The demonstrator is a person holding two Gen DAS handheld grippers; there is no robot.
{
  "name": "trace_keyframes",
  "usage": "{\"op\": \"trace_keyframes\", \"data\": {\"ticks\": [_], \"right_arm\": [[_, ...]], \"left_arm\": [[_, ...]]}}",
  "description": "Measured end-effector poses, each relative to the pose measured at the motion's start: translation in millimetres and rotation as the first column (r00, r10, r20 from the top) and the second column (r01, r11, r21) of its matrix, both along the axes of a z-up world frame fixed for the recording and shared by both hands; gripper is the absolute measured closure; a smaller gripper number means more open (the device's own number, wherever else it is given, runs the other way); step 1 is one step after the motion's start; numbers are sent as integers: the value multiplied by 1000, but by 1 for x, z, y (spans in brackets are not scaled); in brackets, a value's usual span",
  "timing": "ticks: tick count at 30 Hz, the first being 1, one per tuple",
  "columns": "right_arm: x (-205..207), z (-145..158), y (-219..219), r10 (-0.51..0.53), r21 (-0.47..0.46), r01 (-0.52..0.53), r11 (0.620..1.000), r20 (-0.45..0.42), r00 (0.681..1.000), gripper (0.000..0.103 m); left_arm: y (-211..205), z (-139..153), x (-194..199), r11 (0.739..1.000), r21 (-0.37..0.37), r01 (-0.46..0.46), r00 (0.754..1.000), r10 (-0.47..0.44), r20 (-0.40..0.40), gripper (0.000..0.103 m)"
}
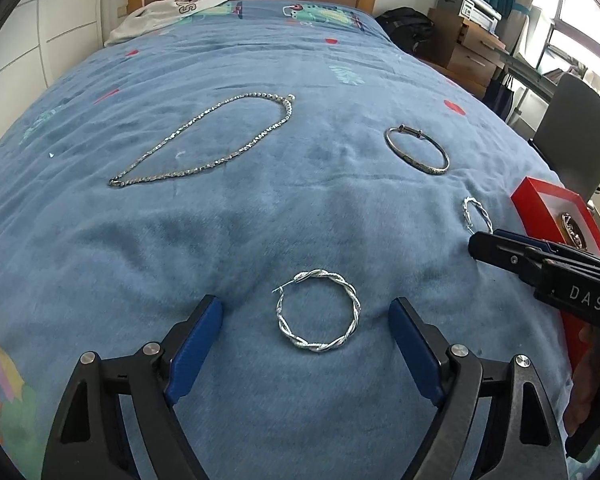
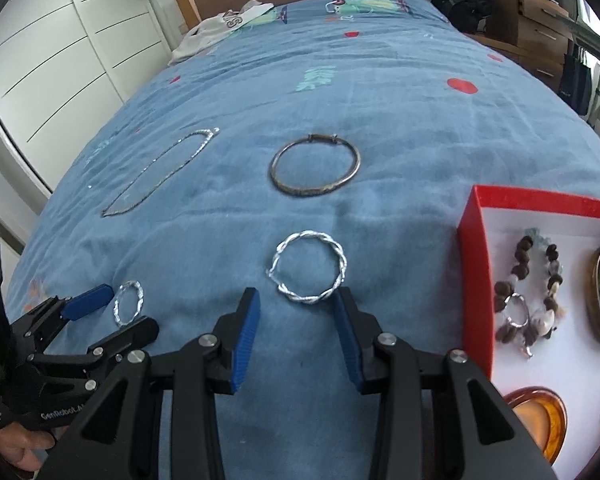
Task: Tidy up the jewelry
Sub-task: 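Grasp the twisted silver hoop with the left tool while the right tool grasps the small hoop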
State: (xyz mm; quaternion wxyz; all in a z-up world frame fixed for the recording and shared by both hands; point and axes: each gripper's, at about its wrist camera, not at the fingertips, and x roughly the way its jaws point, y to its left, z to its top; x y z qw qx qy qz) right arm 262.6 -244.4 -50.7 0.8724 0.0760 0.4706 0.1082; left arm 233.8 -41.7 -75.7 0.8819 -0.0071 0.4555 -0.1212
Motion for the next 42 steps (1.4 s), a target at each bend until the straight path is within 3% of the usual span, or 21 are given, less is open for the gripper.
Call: {"op": "trace_keyframes", "data": {"ticks": [4, 12, 17, 20, 24, 29, 35, 37, 42], "right_arm": [[8, -3, 0, -20, 7, 20, 1000, -3, 1000, 66], [21, -4, -1, -39, 38, 39, 999, -5, 999, 66], [24, -4, -2, -65, 69, 66, 995, -18, 998, 65], [25, -3, -2, -65, 96, 67, 993, -20, 998, 56], [27, -3, 1, -70, 83, 72, 994, -18, 997, 54], [35, -2, 1, -105, 84, 107, 991, -28, 994, 54], [41, -3, 5, -133, 44, 134, 990, -23, 991, 60], [42, -2, 6, -138, 36, 138, 990, -21, 990, 64], [37, 5, 4, -119, 37, 119, 992, -5, 993, 64]], "left_arm": [[-2, -1, 0, 1000, 8, 0, 1000, 0, 8, 22], [0, 0, -1, 1000, -2, 5, 1000, -5, 24, 41], [0, 0, 0, 1000, -9, 4, 1000, -3, 21, 42], [-1, 1, 0, 1000, -8, 1, 1000, -1, 22, 42], [0, 0, 1, 1000, -14, -2, 1000, 2, 21, 42], [1, 0, 2, 1000, -22, -11, 1000, 11, 24, 45], [5, 0, 1, 999, -23, -27, 999, 27, 28, 62], [6, 1, 0, 999, -25, -25, 999, 25, 28, 63], [10, 4, -2, 999, -38, -23, 999, 24, 23, 66]]}}
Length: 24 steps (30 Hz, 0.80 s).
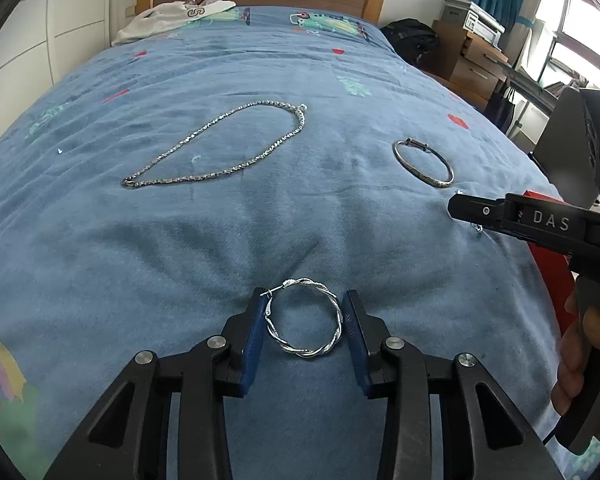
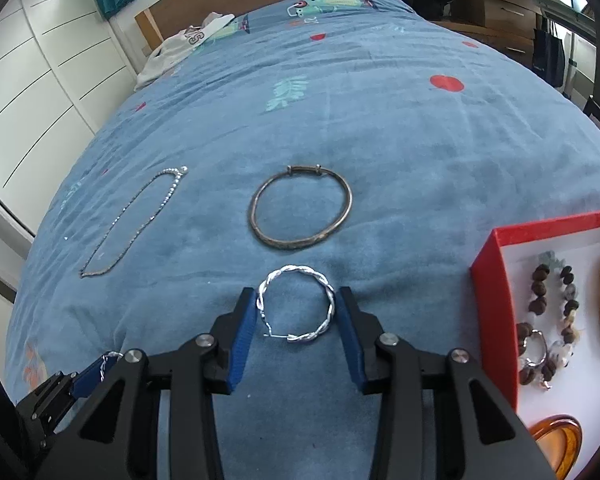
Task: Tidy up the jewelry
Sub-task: 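Carry both hoops into the red box and open both tools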
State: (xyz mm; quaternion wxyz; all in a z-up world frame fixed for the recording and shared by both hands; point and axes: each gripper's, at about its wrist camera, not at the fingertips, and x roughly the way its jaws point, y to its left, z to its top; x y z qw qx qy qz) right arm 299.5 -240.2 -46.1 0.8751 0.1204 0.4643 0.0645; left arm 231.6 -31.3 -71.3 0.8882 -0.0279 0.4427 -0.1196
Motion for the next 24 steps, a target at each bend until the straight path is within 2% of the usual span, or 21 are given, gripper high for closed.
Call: {"op": "trace_keyframes", "data": {"ticks": [5, 12, 18, 24], "right_arm": [[-13, 12, 3, 36, 14, -36, 999, 26, 999, 65], [-47, 45, -4, 73, 19, -74, 997, 83, 994, 65], [-84, 73, -53, 38, -19, -36, 999, 114, 993, 65], [-116, 82, -119, -12, -93, 21, 995, 97, 995, 65]], "left_arm": [[1, 6, -5, 1000, 1, 7, 1000, -7, -2, 66], [-5, 27, -16, 1000, -7, 28, 999, -28, 15, 66], [-35, 52, -26, 995, -27, 95, 995, -94, 46, 66], [-83, 70, -37, 980, -61, 187, 981, -183, 69, 66]]}}
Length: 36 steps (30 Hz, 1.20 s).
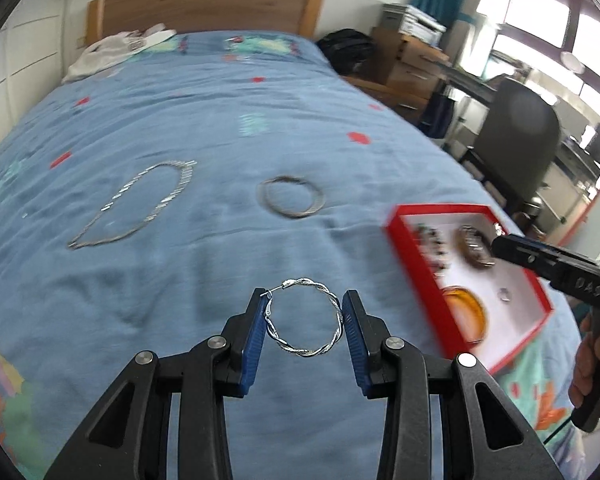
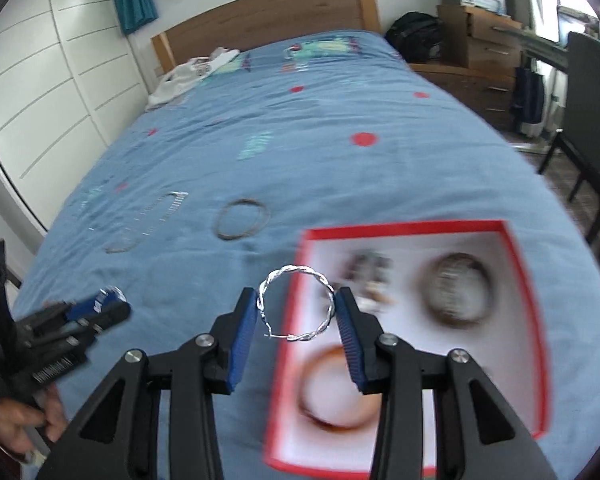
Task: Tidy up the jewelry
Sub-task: 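Carry both hoops into the red box and open both tools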
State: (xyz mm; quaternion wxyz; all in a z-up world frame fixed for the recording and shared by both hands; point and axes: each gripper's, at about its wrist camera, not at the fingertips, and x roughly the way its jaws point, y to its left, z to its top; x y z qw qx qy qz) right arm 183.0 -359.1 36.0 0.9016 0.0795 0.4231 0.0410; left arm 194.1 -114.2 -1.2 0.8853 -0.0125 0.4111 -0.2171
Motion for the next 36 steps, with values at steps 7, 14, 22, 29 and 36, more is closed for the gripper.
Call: {"op": "trace_keyframes", "data": {"ticks": [7, 14, 22, 29, 36], "right_arm": [[-22, -13, -55, -26, -63, 23, 998, -53, 998, 65], [-31, -36, -80, 11, -76, -19, 997, -104, 994, 65], [-30, -55, -96, 68, -60, -76, 995, -127, 990, 64], [-21, -63, -101, 84, -62, -93, 994, -127, 988, 64], [-18, -67, -96, 123, -97, -137, 986, -138, 983, 64]], "left_arm": [[-69, 10, -10, 991, -25, 132, 991, -132, 1, 66], [-130, 0, -17, 972, -9, 236, 971, -236, -22, 66], [-171, -21, -3, 961, 35, 274, 961, -272, -57, 66], [-191, -34, 24, 956, 49, 289, 953, -283, -105, 66], [-209, -48, 27, 932, 85, 353, 931, -340, -130, 66]]}}
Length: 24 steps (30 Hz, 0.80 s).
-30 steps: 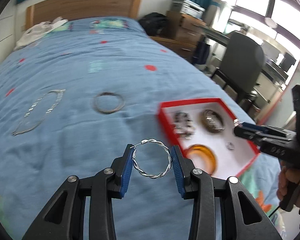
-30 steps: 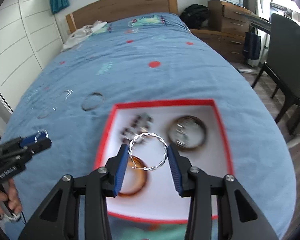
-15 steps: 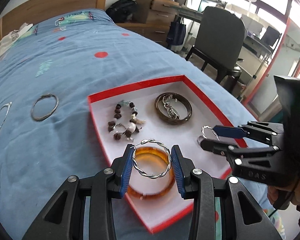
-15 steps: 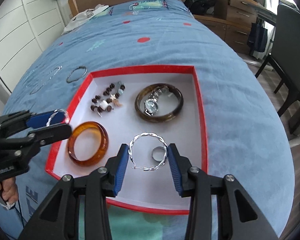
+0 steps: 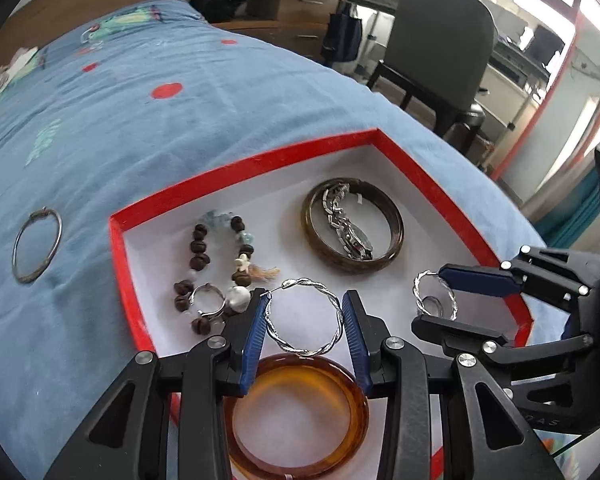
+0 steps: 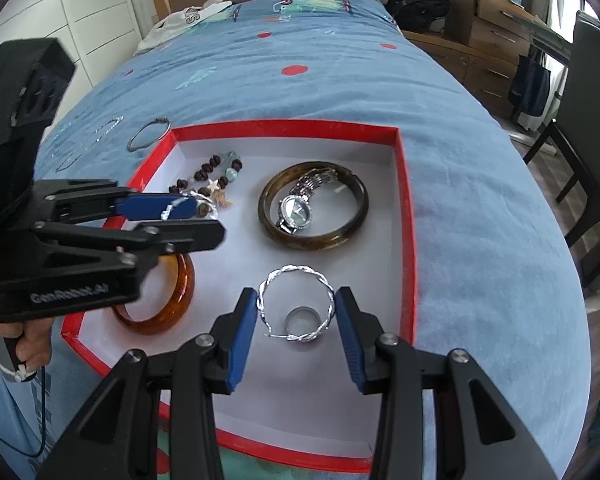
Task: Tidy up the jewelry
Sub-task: 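Carry both hoops into the red box and open both tools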
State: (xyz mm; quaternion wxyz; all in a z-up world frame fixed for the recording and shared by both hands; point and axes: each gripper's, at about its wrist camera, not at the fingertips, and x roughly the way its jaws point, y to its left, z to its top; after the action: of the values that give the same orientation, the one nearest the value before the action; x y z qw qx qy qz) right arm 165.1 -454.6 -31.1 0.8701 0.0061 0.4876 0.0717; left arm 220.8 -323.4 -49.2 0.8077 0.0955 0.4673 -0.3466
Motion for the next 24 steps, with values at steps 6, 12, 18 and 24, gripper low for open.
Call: {"op": "trace_keyframes", "data": {"ticks": [6, 12, 18, 24], "right_arm": [[-2, -3, 8, 78, -48, -79, 996, -34, 996, 64], [-1, -9, 13, 157, -104, -165, 981, -83, 984, 63], [0, -11, 14, 208, -116, -223, 968, -126, 970, 63], [2, -8, 16, 217, -126, -235, 964, -145, 965, 63]], "left_arm": [[-3, -3, -2, 999, 30, 39, 999, -39, 12, 66], [-8, -7, -5, 992, 86, 87, 995, -90, 32, 65], [-8, -8, -6, 991, 97, 95, 995, -98, 30, 65], [-10, -7, -3, 991, 100, 85, 996, -87, 20, 64]]}}
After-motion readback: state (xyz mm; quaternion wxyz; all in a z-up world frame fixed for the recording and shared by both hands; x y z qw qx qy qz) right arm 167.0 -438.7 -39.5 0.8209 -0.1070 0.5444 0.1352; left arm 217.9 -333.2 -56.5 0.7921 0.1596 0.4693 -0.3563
